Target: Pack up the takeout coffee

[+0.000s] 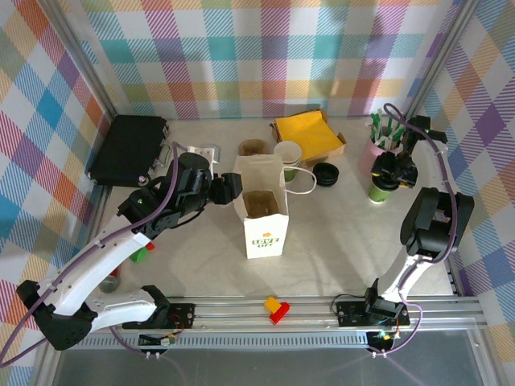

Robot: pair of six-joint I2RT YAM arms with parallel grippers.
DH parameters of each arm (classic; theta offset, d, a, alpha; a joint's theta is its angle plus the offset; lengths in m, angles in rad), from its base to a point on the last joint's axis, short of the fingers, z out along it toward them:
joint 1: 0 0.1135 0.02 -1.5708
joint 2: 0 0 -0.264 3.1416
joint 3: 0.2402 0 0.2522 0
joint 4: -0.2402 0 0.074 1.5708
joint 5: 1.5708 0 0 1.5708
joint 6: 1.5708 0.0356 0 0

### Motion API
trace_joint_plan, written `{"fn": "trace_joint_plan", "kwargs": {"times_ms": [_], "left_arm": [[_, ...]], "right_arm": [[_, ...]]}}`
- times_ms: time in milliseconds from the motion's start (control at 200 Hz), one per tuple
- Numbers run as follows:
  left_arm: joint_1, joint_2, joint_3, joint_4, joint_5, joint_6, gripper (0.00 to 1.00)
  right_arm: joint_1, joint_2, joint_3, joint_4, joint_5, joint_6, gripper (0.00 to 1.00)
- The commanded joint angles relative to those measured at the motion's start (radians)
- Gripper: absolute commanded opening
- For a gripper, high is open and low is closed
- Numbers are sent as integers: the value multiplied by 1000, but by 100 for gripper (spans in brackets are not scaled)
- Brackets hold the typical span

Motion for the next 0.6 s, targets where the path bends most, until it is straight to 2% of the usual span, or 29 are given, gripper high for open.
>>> {"fn": "trace_joint_plan", "kwargs": {"times_ms": [0,595], "left_arm": [[6,3,-12,21,9,-1,57],[6,19,-5,19,14,3,57]], "right_arm": [[19,28,34,-48,29,-25,77],[41,110,84,-131,19,-34,79]]}}
